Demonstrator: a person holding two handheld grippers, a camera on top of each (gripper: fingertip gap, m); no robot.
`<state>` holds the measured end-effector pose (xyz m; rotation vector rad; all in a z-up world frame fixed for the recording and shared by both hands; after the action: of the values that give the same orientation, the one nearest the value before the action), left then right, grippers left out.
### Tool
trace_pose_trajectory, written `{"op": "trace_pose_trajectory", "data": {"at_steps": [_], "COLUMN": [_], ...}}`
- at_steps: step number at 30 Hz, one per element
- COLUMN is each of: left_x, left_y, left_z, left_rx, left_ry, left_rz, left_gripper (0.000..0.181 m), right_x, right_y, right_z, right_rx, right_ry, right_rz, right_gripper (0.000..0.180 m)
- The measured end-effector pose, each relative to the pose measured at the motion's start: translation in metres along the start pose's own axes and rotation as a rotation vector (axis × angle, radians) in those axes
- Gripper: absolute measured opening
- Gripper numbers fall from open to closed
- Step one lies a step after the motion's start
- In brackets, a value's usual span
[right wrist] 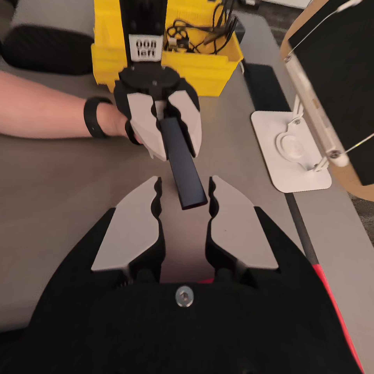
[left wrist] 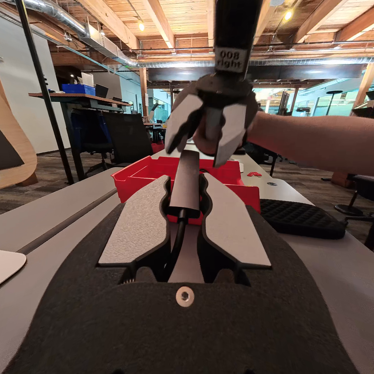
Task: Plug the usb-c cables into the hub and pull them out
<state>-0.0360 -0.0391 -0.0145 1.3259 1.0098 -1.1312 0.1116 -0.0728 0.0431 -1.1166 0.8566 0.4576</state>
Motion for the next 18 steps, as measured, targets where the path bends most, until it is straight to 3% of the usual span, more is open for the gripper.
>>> {"op": "trace_pose_trajectory", "data": {"at_steps": [3, 12, 18], "left_x": [0.000, 0.002, -0.010], "left_y": [0.000, 0.002, -0.001], "left_z": [0.001, 0.001, -0.004], "left_rx": [0.056, 0.186, 0.150], "left_ry": [-0.013, -0.131, -0.247], "left_rz": [-0.010, -0.001, 0.121], "left_gripper": [0.026, 0.027, 0.069], "right_x": [0.001, 0.004, -0.004], "right_y": [0.009, 0.005, -0.010], "right_z": [-0.003, -0.020, -0.023], "right_rx": [-0.042, 0.000, 0.069], "right_ry": [0.018, 0.048, 0.008], "right_rz": [-0.001, 0.041, 0.003], "right_gripper": [0.027, 0.024, 0.024]}}
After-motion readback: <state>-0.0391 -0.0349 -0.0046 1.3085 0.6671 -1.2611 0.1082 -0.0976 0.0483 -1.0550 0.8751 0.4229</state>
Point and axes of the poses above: each gripper's, where its closed fingertips meet, y out along the fingers, x out of its underside, z = x × y across the jaws, the point moved 8 cm from there along -y, back along the fingers, and after that the axes turned 1 degree about -x, right-handed, at the moved point
